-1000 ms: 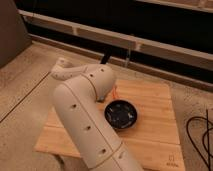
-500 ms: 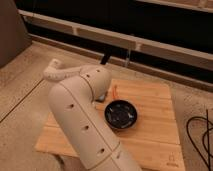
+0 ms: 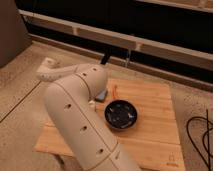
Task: Push the eraser across the table
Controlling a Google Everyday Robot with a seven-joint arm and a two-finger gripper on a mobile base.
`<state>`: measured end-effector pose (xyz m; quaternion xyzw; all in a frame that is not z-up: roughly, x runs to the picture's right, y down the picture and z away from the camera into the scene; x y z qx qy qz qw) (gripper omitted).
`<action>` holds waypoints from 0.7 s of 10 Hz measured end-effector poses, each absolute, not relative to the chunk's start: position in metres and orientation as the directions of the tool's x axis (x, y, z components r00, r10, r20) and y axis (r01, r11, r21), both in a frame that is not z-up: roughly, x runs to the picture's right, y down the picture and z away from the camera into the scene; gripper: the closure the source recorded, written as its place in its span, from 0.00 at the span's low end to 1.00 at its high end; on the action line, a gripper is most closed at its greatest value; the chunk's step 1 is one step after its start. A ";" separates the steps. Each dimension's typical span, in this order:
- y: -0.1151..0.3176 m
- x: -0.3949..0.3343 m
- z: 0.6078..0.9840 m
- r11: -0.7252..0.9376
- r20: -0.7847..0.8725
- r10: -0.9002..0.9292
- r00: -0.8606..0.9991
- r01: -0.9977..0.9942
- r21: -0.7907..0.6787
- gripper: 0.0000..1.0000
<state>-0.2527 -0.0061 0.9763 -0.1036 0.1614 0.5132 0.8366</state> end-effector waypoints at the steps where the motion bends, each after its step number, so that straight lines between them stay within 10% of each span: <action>1: -0.006 -0.254 0.976 0.452 -0.375 0.825 0.423 -0.892 -0.011 0.35; 7: -0.022 -0.287 0.965 0.508 -0.302 0.810 0.503 -0.859 -0.069 0.35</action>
